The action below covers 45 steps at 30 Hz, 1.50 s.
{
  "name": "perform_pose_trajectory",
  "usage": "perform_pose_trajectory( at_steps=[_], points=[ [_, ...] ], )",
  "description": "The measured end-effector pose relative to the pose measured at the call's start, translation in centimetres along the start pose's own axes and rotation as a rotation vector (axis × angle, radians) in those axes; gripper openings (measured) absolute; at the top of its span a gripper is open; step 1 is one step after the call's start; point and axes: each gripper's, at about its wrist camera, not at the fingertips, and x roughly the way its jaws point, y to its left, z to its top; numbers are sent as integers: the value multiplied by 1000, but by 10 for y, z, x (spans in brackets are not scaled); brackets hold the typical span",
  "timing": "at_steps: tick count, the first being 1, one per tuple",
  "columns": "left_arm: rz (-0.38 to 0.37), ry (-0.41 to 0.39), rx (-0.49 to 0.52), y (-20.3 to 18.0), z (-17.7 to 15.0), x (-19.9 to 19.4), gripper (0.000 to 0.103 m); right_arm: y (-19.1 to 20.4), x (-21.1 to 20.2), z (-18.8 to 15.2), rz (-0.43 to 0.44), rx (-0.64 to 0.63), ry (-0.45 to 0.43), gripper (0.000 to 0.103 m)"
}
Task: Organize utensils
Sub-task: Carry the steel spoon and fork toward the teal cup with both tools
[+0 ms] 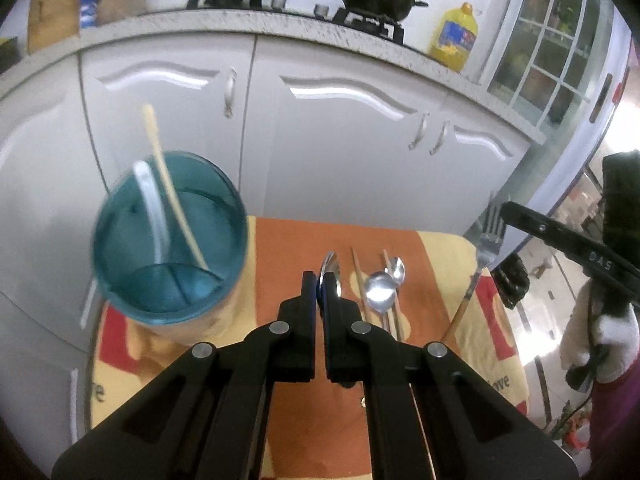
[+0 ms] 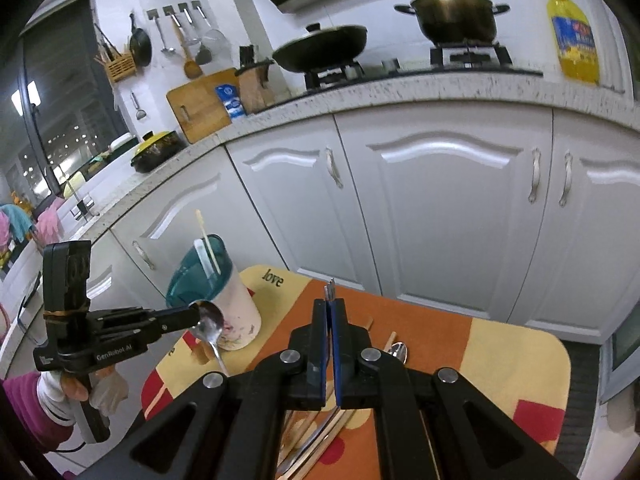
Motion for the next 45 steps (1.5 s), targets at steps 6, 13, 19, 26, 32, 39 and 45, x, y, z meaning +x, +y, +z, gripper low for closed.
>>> perform_pose_trajectory(
  at_steps=[6, 13, 19, 26, 32, 39, 45],
  points=[
    [33, -42, 1, 8, 0, -28, 1, 18, -17, 6, -9, -37, -20, 2],
    [55, -79, -9, 18, 6, -51, 1, 42, -25, 26, -8, -75, -45, 2],
    [67, -113, -17, 29, 14, -70, 1, 61, -20, 40, 4, -92, -63, 2],
    [109, -167, -54, 57, 34, -94, 1, 85, -11, 61, 14, -89, -108, 2],
    [183, -220, -71, 82, 58, -110, 1, 108, 5, 81, 21, -110, -126, 2],
    [303, -256, -86, 110, 80, -109, 1, 123, 31, 107, 6, -98, -166, 2],
    [413, -261, -68, 125, 82, -89, 1, 141, 64, 119, -36, -138, -186, 2]
  ],
)
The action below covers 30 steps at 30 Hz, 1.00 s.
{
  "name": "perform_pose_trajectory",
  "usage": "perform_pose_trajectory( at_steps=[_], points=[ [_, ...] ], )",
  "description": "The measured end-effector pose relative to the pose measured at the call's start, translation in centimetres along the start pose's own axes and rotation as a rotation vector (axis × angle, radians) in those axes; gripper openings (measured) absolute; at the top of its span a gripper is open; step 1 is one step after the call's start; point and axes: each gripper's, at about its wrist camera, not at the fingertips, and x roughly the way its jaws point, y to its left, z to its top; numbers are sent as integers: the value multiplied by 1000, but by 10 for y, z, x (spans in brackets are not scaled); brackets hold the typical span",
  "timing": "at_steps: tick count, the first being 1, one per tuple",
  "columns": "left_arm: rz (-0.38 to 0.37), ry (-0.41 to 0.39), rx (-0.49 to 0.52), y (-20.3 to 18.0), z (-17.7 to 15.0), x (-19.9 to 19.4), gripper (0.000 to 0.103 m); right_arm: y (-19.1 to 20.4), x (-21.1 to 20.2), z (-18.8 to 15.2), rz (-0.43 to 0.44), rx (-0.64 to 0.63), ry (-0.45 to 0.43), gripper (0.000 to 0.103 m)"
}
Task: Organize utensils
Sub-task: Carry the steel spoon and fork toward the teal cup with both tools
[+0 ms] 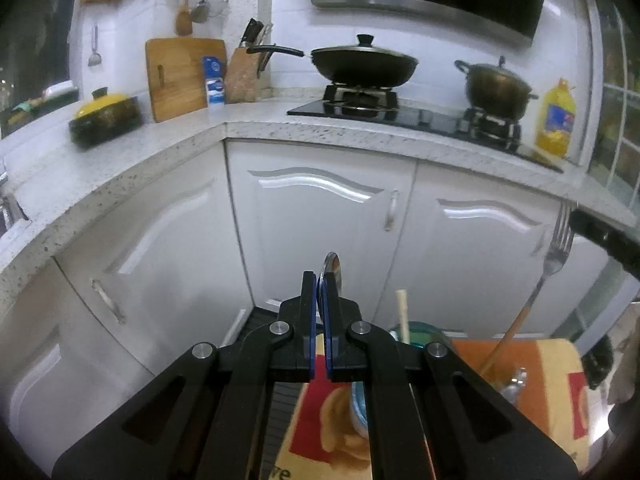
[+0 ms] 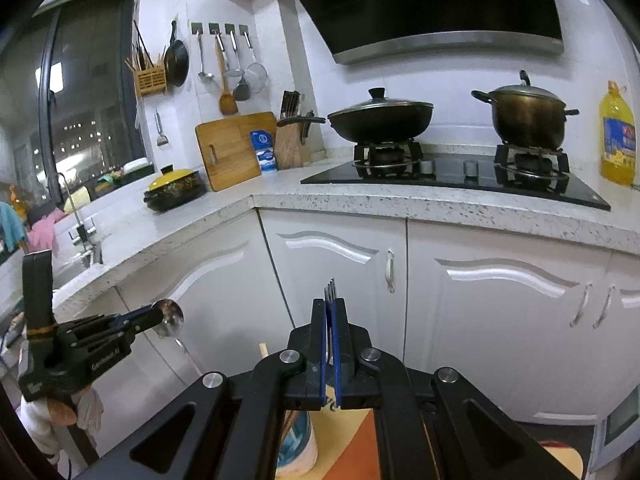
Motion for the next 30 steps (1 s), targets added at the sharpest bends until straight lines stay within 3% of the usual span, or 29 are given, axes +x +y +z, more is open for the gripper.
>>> perform_pose_trajectory(
  at_steps=[8, 12, 30],
  points=[
    [52, 27, 74, -14, -17, 30, 1, 12, 40, -15, -28, -74, 34, 2],
    [41, 58, 72, -18, -27, 43, 1, 8, 51, -28, -18, -64, 64, 2],
    [25, 103, 72, -35, -42, 55, 2, 19, 63, -48, 31, -81, 131, 2]
  ],
)
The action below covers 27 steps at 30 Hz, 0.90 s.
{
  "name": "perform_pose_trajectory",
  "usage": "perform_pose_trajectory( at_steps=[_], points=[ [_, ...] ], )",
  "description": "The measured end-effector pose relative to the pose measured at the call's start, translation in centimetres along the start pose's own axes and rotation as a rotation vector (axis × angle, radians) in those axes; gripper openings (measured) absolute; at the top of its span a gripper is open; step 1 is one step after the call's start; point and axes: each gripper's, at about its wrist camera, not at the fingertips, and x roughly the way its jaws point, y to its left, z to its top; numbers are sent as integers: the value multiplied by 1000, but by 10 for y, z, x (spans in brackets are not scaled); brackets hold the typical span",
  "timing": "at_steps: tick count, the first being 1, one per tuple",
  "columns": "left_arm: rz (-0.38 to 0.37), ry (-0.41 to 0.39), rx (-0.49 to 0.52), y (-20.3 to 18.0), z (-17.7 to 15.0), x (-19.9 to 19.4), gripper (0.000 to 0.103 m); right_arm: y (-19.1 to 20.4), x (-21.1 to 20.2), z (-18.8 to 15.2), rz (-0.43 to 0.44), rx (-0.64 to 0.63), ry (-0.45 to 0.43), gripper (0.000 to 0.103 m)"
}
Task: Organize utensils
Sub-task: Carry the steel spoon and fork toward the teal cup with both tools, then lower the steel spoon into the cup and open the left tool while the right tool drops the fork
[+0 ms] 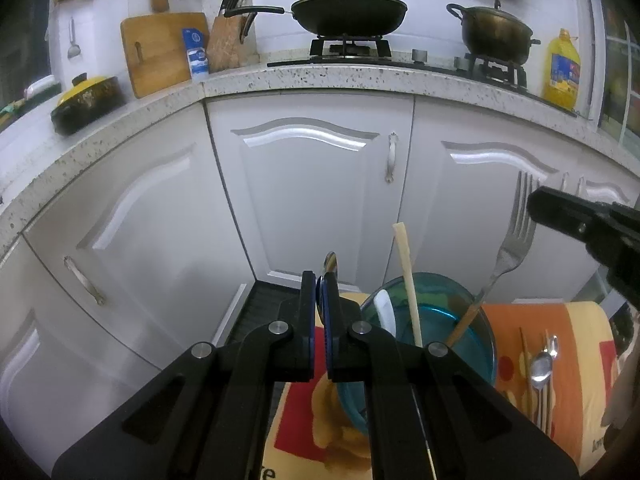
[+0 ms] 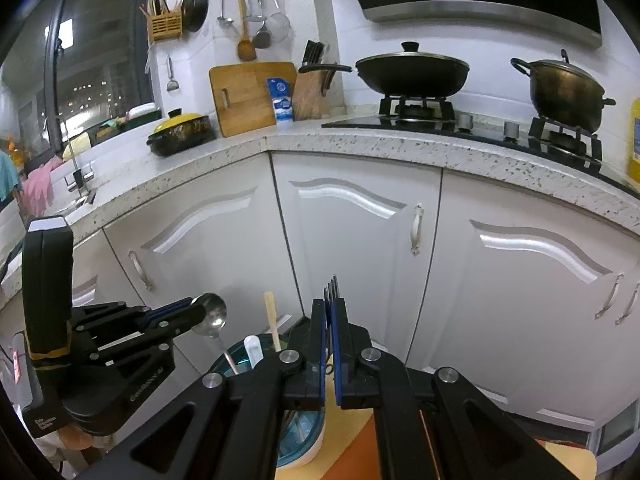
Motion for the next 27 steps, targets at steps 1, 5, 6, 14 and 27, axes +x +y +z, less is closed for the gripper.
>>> perform_pose_trajectory(
  at_steps=[1, 5, 6, 14, 27],
  points=[
    [0, 2, 0, 0, 0, 1, 2, 1, 1, 0, 1, -2, 3, 2],
    [0, 10, 7, -3, -3, 3, 2, 3, 5, -3, 10, -5, 16, 2],
    [-1, 12, 7, -3, -4, 3, 2, 4, 5, -3, 12, -3, 18, 2],
    [-19, 23, 11, -10, -7, 6, 3, 4, 17, -13, 46, 20, 63, 3],
    [-108, 48, -77, -4, -7, 6, 5, -15, 17, -13, 109, 126, 84, 8]
  ],
)
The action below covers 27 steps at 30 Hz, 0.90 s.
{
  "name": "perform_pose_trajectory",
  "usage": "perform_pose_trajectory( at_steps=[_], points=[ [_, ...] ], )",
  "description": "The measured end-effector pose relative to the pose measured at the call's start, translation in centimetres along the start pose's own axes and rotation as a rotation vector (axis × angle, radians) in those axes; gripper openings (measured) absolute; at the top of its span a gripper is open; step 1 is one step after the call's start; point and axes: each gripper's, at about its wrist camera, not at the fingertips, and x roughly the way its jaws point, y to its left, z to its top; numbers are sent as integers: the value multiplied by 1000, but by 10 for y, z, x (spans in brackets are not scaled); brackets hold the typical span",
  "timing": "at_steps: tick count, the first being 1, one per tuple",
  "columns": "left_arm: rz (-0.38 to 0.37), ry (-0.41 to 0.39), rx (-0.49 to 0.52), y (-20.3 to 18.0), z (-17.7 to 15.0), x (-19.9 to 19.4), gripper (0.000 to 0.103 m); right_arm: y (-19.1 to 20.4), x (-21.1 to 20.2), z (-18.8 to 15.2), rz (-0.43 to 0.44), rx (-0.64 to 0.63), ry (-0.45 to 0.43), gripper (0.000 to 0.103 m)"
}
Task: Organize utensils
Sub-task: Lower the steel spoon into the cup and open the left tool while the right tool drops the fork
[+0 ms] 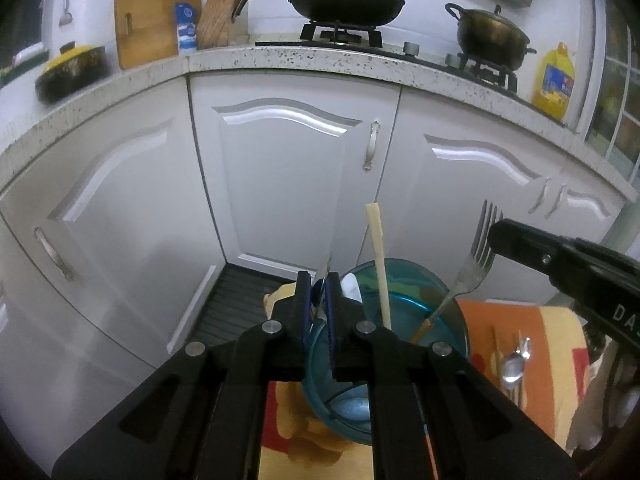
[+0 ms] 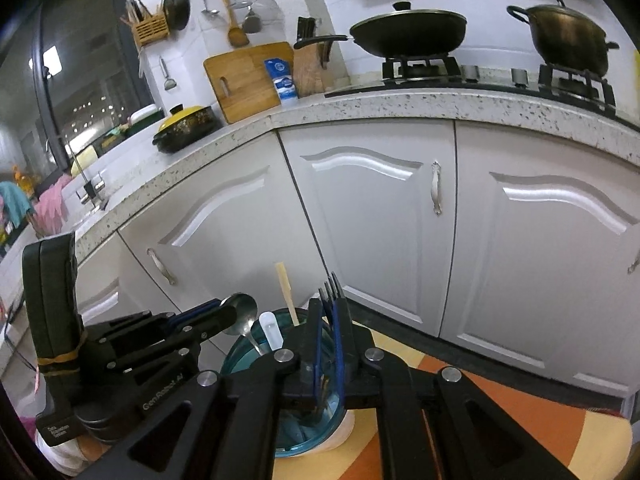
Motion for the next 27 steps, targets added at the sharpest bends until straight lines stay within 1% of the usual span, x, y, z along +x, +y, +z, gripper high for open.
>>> perform_pose_trajectory(
  at_steps=[1, 2, 3, 5, 6, 7, 10, 16, 18, 23, 27],
  points=[
    [-4, 1, -4, 0, 0, 0, 5, 0, -1, 0, -2, 0, -2, 11],
    [-5, 2, -8, 1, 0, 0, 6, -1, -3, 0, -4, -1, -4, 17],
    [-6, 3, -14, 2, 0, 0, 9, -1, -4, 0, -3, -2, -6, 22],
    [-16, 11, -31, 4, -1, -1, 16, -1, -6, -1, 1, 2, -8, 23],
    [-26, 13, -42, 5, -1, -2, 23, -1, -8, -1, 2, 2, -8, 23],
    [-34, 10, -54, 7, -1, -4, 27, -1, -8, -1, 3, 3, -8, 23],
    [-37, 2, -64, 9, -1, -10, 34, -4, -11, -3, -1, 11, -6, 23],
    [-48, -6, -92, 13, -2, -23, 36, -8, -22, -11, -7, 34, -6, 26],
    [-52, -9, -99, 12, -3, -28, 37, -7, -27, -14, -17, 31, -8, 30],
    [-53, -20, -99, 7, -6, -40, 39, -3, -33, -21, -39, 29, 0, 31],
    [-48, -21, -89, 1, -12, -47, 43, -2, -36, -30, -46, 46, 9, 33]
  ],
)
